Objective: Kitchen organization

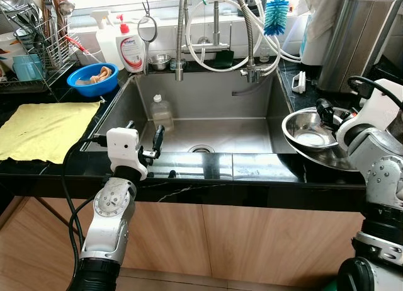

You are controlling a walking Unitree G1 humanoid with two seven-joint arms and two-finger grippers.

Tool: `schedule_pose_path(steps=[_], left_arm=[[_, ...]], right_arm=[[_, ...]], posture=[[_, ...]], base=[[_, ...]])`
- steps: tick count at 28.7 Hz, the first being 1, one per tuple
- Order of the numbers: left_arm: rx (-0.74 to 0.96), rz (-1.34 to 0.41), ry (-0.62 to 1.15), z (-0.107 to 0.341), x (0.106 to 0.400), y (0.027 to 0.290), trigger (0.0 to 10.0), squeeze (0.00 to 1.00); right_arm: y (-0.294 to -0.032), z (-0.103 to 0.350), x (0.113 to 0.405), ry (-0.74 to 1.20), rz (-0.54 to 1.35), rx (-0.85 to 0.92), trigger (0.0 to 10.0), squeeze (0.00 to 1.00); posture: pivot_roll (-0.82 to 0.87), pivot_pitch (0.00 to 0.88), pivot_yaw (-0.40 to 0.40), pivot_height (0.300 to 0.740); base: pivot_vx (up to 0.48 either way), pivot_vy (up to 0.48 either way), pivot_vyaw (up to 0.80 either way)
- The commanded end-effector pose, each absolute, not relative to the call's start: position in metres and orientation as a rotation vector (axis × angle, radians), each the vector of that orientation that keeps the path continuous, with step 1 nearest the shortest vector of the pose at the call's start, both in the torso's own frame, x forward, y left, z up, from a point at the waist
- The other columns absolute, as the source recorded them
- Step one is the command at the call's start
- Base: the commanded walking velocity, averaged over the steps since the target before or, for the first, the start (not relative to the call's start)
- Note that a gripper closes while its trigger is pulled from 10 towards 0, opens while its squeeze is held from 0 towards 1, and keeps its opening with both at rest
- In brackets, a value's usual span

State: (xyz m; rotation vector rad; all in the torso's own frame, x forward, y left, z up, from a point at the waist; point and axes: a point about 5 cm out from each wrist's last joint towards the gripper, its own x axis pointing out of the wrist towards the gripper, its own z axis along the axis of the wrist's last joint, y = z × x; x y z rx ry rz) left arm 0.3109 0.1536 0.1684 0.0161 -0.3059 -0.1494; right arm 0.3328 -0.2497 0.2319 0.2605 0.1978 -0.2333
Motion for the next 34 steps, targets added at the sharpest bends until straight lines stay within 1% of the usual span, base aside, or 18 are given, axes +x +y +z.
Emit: schedule_pose_path(steps=[1, 7, 10, 16, 17, 18, 19, 20, 21, 22, 23, 24, 34], left_arm=[[0.041, -0.141, -0.315, 0.172, 0.312, 0.158, 10.0, 0.00], [0.042, -0.146, -0.327, 0.177, 0.313, 0.158, 10.0, 0.00], [0.047, -0.137, -0.328, 0.176, 0.312, 0.160, 10.0, 0.00], [0.054, -0.135, -0.327, 0.176, 0.312, 0.161, 10.0, 0.00], [0.060, -0.130, -0.328, 0.176, 0.312, 0.162, 10.0, 0.00], [0.062, -0.126, -0.329, 0.176, 0.312, 0.163, 10.0, 0.00], [0.063, -0.125, -0.329, 0.176, 0.312, 0.163, 10.0, 0.00], [0.063, -0.124, -0.330, 0.176, 0.312, 0.163, 10.0, 0.00], [0.063, -0.124, -0.330, 0.176, 0.312, 0.163, 10.0, 0.00], [0.062, -0.125, -0.330, 0.176, 0.312, 0.163, 10.0, 0.00], [0.062, -0.125, -0.330, 0.176, 0.312, 0.163, 10.0, 0.00], [0.062, -0.126, -0.330, 0.176, 0.312, 0.163, 10.0, 0.00], [0.061, -0.134, -0.328, 0.176, 0.312, 0.162, 10.0, 0.00]], right_arm=[[-0.249, 0.241, 0.330, 0.176, -0.231, 0.265, 10.0, 0.00], [-0.241, 0.228, 0.328, 0.249, -0.184, 0.266, 10.0, 0.00], [-0.241, 0.222, 0.329, 0.286, -0.192, 0.271, 10.0, 0.00], [-0.239, 0.218, 0.329, 0.305, -0.188, 0.298, 10.0, 0.00], [-0.239, 0.217, 0.329, 0.307, -0.188, 0.301, 8.2, 0.00], [-0.239, 0.216, 0.329, 0.309, -0.189, 0.304, 4.1, 0.00], [-0.238, 0.215, 0.329, 0.313, -0.189, 0.308, 3.1, 0.00], [-0.238, 0.215, 0.329, 0.315, -0.189, 0.311, 3.1, 0.00], [-0.238, 0.215, 0.329, 0.317, -0.186, 0.316, 1.1, 0.00], [-0.237, 0.214, 0.329, 0.319, -0.185, 0.320, 0.3, 0.00], [-0.237, 0.214, 0.329, 0.320, -0.184, 0.323, 0.3, 0.00], [-0.236, 0.213, 0.329, 0.324, -0.182, 0.322, 0.0, 0.00], [-0.231, 0.211, 0.329, 0.336, -0.170, 0.327, 0.0, 0.00]], posture=[[-0.17, 0.000, 0.088, 0.740], [-0.17, 0.000, 0.089, 0.740], [-0.17, 0.000, 0.088, 0.740], [-0.16, 0.000, 0.088, 0.740], [-0.16, 0.000, 0.088, 0.740], [-0.16, 0.000, 0.088, 0.740], [-0.16, 0.000, 0.088, 0.740], [-0.16, 0.000, 0.088, 0.740], [-0.16, 0.000, 0.088, 0.740], [-0.16, 0.000, 0.088, 0.740], [-0.16, 0.000, 0.091, 0.740], [-0.16, 0.000, 0.090, 0.740], [-0.16, 0.000, 0.090, 0.740]], base=[[0.000, 0.000, 0.00], [0.000, 0.000, 0.00], [0.000, 0.000, 0.00], [0.000, 0.000, 0.00], [0.000, 0.000, 0.00], [0.000, 0.000, 0.00], [0.000, 0.000, 0.00], [0.000, 0.000, 0.00], [0.000, 0.000, 0.00], [0.000, 0.000, 0.00], [0.000, 0.000, 0.00], [0.000, 0.000, 0.00], [0.000, 0.000, 0.00]])
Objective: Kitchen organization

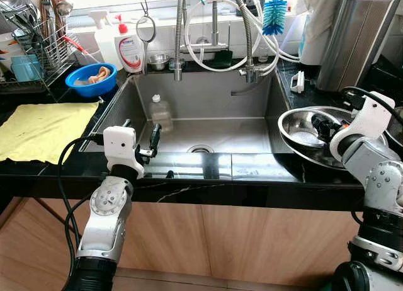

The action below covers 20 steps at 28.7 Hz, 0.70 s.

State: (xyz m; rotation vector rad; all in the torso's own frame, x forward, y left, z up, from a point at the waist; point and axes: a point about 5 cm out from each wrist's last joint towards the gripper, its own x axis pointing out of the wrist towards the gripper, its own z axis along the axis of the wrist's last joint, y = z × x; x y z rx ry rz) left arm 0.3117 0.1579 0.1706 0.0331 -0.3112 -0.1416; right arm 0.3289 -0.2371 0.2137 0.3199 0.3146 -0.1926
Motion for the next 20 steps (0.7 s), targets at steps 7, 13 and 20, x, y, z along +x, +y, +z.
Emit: schedule_pose_path(steps=[7, 13, 20], left_arm=[[0.058, -0.134, -0.338, 0.180, 0.314, 0.163, 10.0, 0.00], [0.043, -0.131, -0.340, 0.181, 0.315, 0.164, 10.0, 0.00], [0.000, -0.119, -0.335, 0.182, 0.317, 0.166, 10.0, 0.00]], right_arm=[[-0.231, 0.216, 0.331, 0.323, -0.169, 0.311, 0.0, 0.00], [-0.233, 0.224, 0.331, 0.293, -0.190, 0.310, 0.0, 0.00], [-0.240, 0.228, 0.330, 0.279, -0.228, 0.300, 0.0, 0.00]], posture=[[-0.15, 0.000, 0.090, 0.740], [-0.15, 0.000, 0.094, 0.740], [-0.15, 0.000, 0.097, 0.740]], base=[[0.000, 0.000, 0.00], [0.000, 0.000, 0.00], [0.000, 0.000, 0.00]])
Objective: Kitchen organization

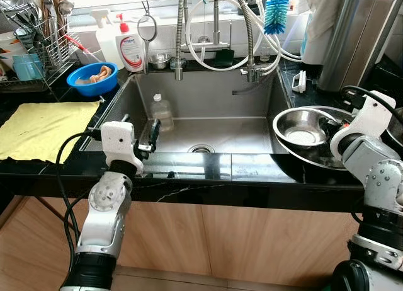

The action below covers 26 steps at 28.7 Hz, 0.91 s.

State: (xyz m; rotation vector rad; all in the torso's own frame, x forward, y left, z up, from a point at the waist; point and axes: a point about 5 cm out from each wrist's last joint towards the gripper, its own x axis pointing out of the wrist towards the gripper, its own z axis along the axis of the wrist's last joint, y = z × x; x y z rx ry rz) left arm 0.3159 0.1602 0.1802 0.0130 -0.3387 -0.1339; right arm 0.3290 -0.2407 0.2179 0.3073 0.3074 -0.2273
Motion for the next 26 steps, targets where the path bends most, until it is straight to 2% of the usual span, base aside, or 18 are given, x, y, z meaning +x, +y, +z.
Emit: schedule_pose_path(steps=[1, 11, 23, 26], left_arm=[[0.000, -0.121, -0.335, 0.183, 0.317, 0.165, 10.0, 0.00], [-0.006, -0.119, -0.344, 0.186, 0.320, 0.166, 10.0, 0.00], [0.001, -0.110, -0.352, 0.190, 0.320, 0.169, 10.0, 0.00], [-0.008, -0.105, -0.358, 0.189, 0.319, 0.169, 10.0, 0.00]], right_arm=[[-0.241, 0.228, 0.330, 0.276, -0.236, 0.299, 0.0, 0.00], [-0.246, 0.249, 0.331, 0.164, -0.270, 0.266, 0.0, 0.00], [-0.230, 0.287, 0.335, -0.057, -0.169, 0.272, 0.0, 0.00], [-0.222, 0.299, 0.337, -0.128, -0.095, 0.271, 0.0, 0.00]], posture=[[-0.15, 0.000, 0.097, 0.740], [-0.15, 0.000, 0.097, 0.740], [-0.15, 0.000, 0.093, 0.740], [-0.15, 0.000, 0.090, 0.740]], base=[[0.000, 0.000, 0.00], [0.000, 0.000, 0.00], [0.000, 0.000, 0.00], [0.000, 0.000, 0.00]])
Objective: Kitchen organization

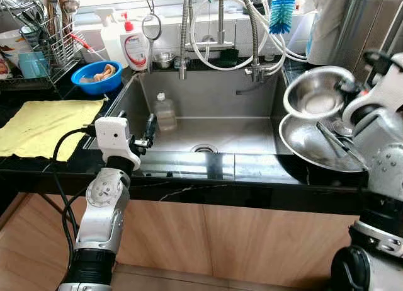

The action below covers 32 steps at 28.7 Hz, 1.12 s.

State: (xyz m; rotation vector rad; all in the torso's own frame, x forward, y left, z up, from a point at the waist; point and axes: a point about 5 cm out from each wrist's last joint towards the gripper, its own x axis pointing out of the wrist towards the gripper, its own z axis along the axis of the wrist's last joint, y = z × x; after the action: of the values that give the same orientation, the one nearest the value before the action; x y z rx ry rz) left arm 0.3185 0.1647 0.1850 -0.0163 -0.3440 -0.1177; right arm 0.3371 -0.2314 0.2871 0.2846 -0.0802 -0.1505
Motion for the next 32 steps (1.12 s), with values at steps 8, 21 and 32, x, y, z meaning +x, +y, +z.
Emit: schedule_pose_path(steps=[8, 21, 32], left_arm=[[-0.006, -0.108, -0.342, 0.185, 0.320, 0.167, 10.0, 0.00], [-0.018, -0.115, -0.327, 0.180, 0.318, 0.165, 10.0, 0.00], [-0.033, -0.103, -0.329, 0.178, 0.315, 0.165, 10.0, 0.00]], right_arm=[[-0.185, 0.284, 0.361, -0.047, 0.098, 0.089, 10.0, 0.00], [-0.170, 0.243, 0.395, 0.082, 0.186, -0.065, 10.0, 0.00], [-0.168, 0.213, 0.406, 0.178, 0.231, -0.112, 10.0, 0.00]], posture=[[-0.17, 0.000, 0.087, 0.740], [-0.15, 0.000, 0.072, 0.740], [-0.13, 0.000, 0.057, 0.740]], base=[[0.000, 0.000, 0.00], [0.000, 0.000, 0.00], [0.000, 0.000, 0.00]])
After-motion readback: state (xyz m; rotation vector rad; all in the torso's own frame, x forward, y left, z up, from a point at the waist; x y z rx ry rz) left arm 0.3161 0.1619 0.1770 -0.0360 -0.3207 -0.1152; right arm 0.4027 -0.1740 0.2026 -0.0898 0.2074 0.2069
